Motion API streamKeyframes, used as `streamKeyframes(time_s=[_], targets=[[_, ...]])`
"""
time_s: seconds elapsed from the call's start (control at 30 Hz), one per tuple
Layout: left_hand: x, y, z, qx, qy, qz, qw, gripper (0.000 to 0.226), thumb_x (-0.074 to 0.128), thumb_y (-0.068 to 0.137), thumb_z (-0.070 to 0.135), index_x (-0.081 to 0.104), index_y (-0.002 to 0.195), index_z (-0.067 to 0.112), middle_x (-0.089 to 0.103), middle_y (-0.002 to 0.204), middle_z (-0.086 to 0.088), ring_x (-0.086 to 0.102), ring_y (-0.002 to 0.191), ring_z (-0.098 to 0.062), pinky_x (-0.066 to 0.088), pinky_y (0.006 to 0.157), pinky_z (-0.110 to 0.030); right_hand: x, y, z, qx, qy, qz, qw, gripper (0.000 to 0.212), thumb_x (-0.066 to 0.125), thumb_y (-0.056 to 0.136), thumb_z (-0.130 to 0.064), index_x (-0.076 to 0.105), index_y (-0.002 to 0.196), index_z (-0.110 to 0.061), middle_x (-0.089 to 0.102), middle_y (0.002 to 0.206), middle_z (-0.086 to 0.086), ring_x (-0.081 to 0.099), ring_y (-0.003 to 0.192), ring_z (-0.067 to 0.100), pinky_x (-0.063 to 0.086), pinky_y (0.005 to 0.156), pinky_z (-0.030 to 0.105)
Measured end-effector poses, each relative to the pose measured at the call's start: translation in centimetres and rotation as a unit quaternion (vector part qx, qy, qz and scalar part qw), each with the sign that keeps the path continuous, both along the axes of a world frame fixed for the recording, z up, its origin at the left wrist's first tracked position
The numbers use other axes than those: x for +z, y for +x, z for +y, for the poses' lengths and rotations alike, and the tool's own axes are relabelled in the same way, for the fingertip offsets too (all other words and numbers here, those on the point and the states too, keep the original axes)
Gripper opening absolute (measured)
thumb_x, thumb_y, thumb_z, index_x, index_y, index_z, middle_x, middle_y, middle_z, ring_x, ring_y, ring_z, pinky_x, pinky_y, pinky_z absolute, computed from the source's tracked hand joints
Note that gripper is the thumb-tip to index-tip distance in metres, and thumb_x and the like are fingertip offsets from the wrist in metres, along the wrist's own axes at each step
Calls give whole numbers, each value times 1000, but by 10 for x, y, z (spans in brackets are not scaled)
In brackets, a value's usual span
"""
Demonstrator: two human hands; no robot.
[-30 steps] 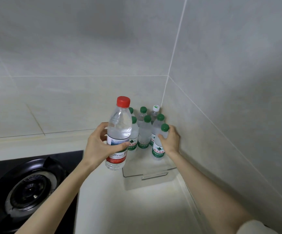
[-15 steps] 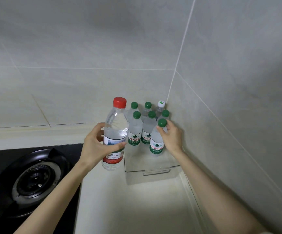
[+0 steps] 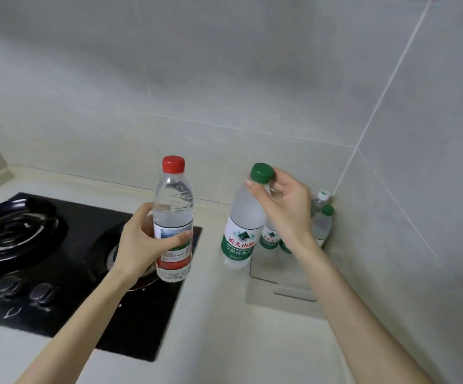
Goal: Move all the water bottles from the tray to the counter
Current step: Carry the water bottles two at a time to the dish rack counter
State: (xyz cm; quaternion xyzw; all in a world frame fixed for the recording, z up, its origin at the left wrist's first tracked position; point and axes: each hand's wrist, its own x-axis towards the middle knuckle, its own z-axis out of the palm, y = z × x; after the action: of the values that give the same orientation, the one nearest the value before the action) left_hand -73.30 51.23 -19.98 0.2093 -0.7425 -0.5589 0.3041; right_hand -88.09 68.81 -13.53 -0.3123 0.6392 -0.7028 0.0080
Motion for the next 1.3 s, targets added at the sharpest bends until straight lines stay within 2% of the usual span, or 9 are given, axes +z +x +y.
streamKeyframes(time_s=[0.2, 0.37, 0.5, 0.57, 0.73, 0.87, 1.0, 1.13, 1.3], targets=[[3, 92, -23, 107, 1, 9, 994, 52, 86, 61, 10, 60, 105, 16, 75, 92, 4, 72, 83, -11, 57, 68, -20, 5, 74, -53, 154, 33, 32, 987, 18, 74, 81, -12, 72, 98, -14, 75, 94, -7, 68, 93, 7, 53, 91, 26], [10, 183, -41, 193, 1, 13, 981, 53, 87, 61, 9, 60, 105, 21, 74, 91, 9, 71, 82, -8, 55, 64, -15, 8, 147, -102, 251, 43, 48, 966, 19, 75, 80, -13, 73, 99, -14, 75, 95, -9, 68, 94, 4, 50, 86, 17], [13, 273, -60, 268, -12, 2, 963, 54, 88, 61, 14, 57, 101, 31, 72, 82, 23, 69, 79, 3, 50, 60, -8, 9, 223, -150, 326, 46, 50, 943, 24, 76, 78, -12, 72, 101, -17, 74, 93, -14, 67, 93, -2, 50, 86, 15], [15, 317, -68, 297, -10, 3, 955, 56, 90, 58, 23, 56, 99, 36, 72, 85, 20, 69, 80, 4, 50, 61, -10, 9, 260, -172, 352, 43, 45, 934, 30, 77, 78, -12, 70, 106, -18, 75, 97, -8, 68, 97, 3, 51, 90, 20], [20, 443, -84, 370, -2, -3, 929, 68, 92, 48, 37, 59, 107, 27, 73, 89, 18, 71, 82, -3, 55, 66, -18, 8, 375, -232, 427, 33, 20, 903, 41, 77, 77, -9, 65, 115, -14, 75, 98, 2, 70, 91, 5, 52, 81, 17], [21, 531, -94, 416, 2, -14, 909, 59, 90, 57, 15, 59, 106, 24, 73, 84, 17, 71, 79, -2, 52, 58, -11, 5, 468, -275, 481, 36, 32, 875, 42, 79, 75, -9, 61, 110, -20, 75, 94, 3, 71, 91, 10, 55, 85, 29], [19, 611, -101, 481, 7, -16, 876, 56, 87, 61, 8, 57, 107, 20, 71, 91, 8, 69, 78, 1, 51, 57, -10, 3, 557, -315, 531, 41, 56, 845, 37, 79, 75, -11, 60, 106, -18, 74, 96, 2, 71, 90, 10, 55, 84, 28], [11, 686, -106, 559, 20, -11, 829, 60, 88, 59, 11, 58, 110, 17, 72, 94, 4, 70, 80, -2, 53, 58, -11, -3, 642, -355, 587, 48, 78, 804, 37, 80, 73, -13, 60, 104, -20, 74, 96, 0, 71, 86, 7, 54, 77, 18], [0, 782, -119, 651, 25, -13, 759, 61, 89, 58, 15, 58, 110, 18, 72, 96, 4, 71, 81, -5, 54, 61, -13, -13, 752, -405, 660, 56, 92, 743, 38, 81, 73, -16, 60, 104, -20, 74, 96, 2, 72, 86, 10, 57, 80, 28]])
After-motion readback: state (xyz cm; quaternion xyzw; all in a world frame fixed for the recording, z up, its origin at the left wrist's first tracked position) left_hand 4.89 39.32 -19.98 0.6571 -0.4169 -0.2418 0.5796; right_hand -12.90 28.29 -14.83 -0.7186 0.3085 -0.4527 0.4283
